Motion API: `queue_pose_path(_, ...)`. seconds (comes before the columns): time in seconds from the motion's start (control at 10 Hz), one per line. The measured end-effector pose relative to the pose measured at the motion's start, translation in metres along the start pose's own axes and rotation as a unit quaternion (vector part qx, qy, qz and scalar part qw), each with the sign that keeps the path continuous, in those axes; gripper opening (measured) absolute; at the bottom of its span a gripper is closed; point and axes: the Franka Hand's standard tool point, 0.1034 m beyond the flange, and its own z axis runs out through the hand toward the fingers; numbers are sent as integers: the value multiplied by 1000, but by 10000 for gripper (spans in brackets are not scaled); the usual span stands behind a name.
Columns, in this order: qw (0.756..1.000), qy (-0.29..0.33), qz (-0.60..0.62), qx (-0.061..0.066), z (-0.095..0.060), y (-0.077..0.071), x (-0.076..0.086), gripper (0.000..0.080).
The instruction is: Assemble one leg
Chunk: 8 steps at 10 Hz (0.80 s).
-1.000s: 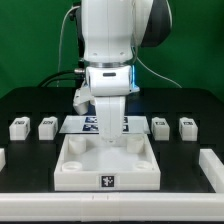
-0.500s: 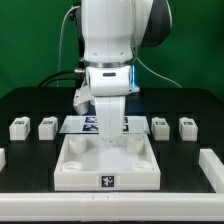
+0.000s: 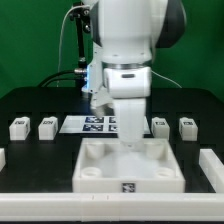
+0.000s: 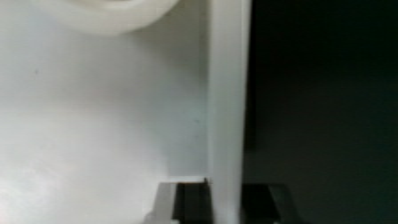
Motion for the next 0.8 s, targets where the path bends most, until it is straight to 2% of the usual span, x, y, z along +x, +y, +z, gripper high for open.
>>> queue_pose_path(0.1, 1000, 5, 3, -5, 1, 10, 14, 59)
queue_pose_path(0.2, 1000, 8, 2, -4, 2, 15, 23, 59)
queue_pose_path(0.4, 1000, 8, 0, 8, 3, 16, 29, 59)
queue_pose_path(0.6, 1000, 6, -4, 9, 2, 16, 29, 60)
queue_pose_path(0.7, 1000, 6, -3, 10, 3, 16, 28, 131)
queue_pose_path(0.8, 1000, 6, -3, 10, 3, 16, 28, 131)
